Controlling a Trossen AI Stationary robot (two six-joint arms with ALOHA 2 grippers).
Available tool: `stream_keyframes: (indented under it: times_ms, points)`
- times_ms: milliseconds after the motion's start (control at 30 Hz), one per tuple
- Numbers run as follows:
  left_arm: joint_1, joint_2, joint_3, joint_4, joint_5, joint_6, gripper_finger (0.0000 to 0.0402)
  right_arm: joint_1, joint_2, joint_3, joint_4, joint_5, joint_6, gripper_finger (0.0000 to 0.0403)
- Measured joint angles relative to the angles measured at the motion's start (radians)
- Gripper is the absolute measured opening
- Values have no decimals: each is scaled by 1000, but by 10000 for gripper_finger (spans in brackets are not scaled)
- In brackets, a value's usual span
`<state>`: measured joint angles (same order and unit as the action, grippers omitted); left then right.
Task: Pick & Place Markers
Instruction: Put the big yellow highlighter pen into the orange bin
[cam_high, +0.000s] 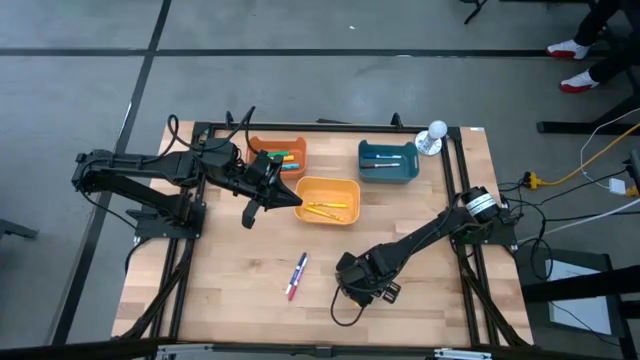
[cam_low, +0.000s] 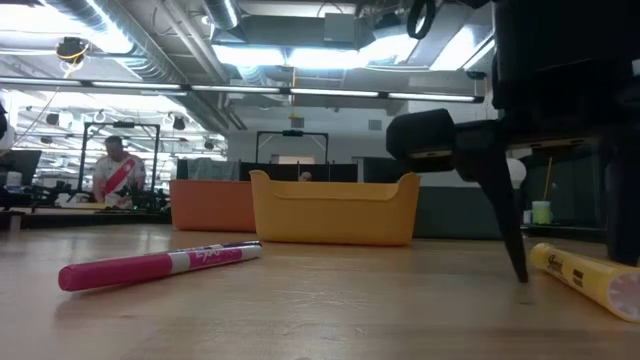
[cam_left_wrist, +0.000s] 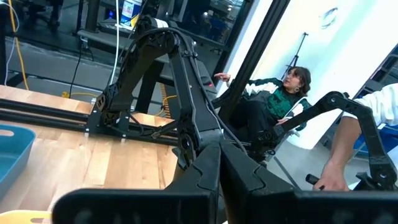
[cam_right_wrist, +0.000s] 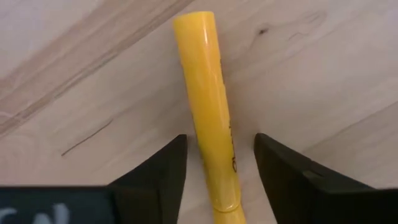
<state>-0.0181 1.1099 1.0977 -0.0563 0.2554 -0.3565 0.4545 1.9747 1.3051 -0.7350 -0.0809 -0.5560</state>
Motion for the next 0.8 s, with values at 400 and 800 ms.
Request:
stream_keyframes:
  times_ms: [400, 800]
  points:
    - [0, 0, 0, 0, 0, 0, 5, -1, 1, -4, -3, -22, -2, 62]
    - [0, 0, 0, 0, 0, 2, 4, -1, 3, -5, -3, -25, -2, 62]
